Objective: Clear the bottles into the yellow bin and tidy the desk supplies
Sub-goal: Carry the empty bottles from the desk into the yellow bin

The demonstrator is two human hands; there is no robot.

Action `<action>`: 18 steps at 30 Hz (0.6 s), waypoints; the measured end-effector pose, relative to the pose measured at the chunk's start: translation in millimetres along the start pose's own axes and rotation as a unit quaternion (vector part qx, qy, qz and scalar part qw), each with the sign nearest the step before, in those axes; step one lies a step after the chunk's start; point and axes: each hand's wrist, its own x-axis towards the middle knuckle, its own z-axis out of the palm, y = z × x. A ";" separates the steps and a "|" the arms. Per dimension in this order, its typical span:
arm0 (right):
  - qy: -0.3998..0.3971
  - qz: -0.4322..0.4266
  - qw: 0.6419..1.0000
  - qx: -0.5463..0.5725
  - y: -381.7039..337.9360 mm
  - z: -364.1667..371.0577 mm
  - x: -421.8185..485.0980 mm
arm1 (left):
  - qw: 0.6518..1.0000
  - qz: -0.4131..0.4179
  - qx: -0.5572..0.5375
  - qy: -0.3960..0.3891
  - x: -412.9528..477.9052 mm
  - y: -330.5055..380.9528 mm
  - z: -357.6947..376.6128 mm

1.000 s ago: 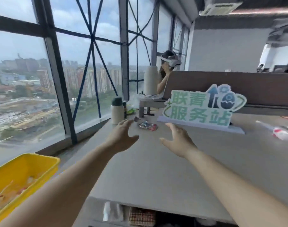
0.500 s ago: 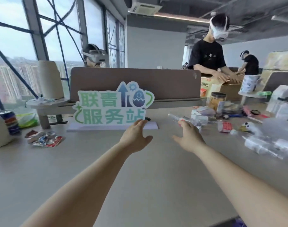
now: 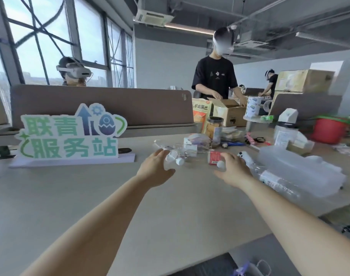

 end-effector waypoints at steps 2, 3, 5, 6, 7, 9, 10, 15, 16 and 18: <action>-0.005 -0.002 1.000 -0.001 18.4 -5.0 2.4 | 1.000 -0.008 0.008 -0.002 4.7 12.3 9.7; -0.010 -0.005 1.000 -0.002 26.4 -5.8 4.6 | 1.000 -0.012 0.009 -0.001 7.6 17.3 14.5; -0.020 -0.008 1.000 -0.006 40.3 -5.5 11.7 | 1.000 -0.017 0.011 0.001 16.4 25.3 23.8; -0.025 -0.010 1.000 -0.008 46.5 -5.4 15.8 | 1.000 -0.018 0.013 0.001 22.0 29.1 29.2; -0.029 -0.012 0.999 -0.009 51.9 -5.2 20.1 | 1.000 -0.020 0.014 0.002 27.8 32.5 34.8; -0.036 -0.013 0.999 -0.005 61.5 -4.4 29.4 | 1.000 -0.025 0.017 0.001 40.1 37.2 45.6; -0.038 -0.012 0.999 -0.002 65.4 -4.0 33.9 | 0.999 -0.025 0.021 -0.001 46.3 38.7 50.0; -0.016 0.005 0.999 -0.049 78.8 7.8 58.3 | 0.998 -0.061 0.024 -0.013 82.5 34.6 69.4; -0.015 0.008 0.998 -0.057 80.3 11.9 62.5 | 0.997 -0.072 0.015 -0.013 89.7 32.3 74.4; -0.031 0.019 0.998 -0.056 82.6 20.7 71.2 | 0.996 -0.080 0.021 -0.016 103.8 27.0 85.5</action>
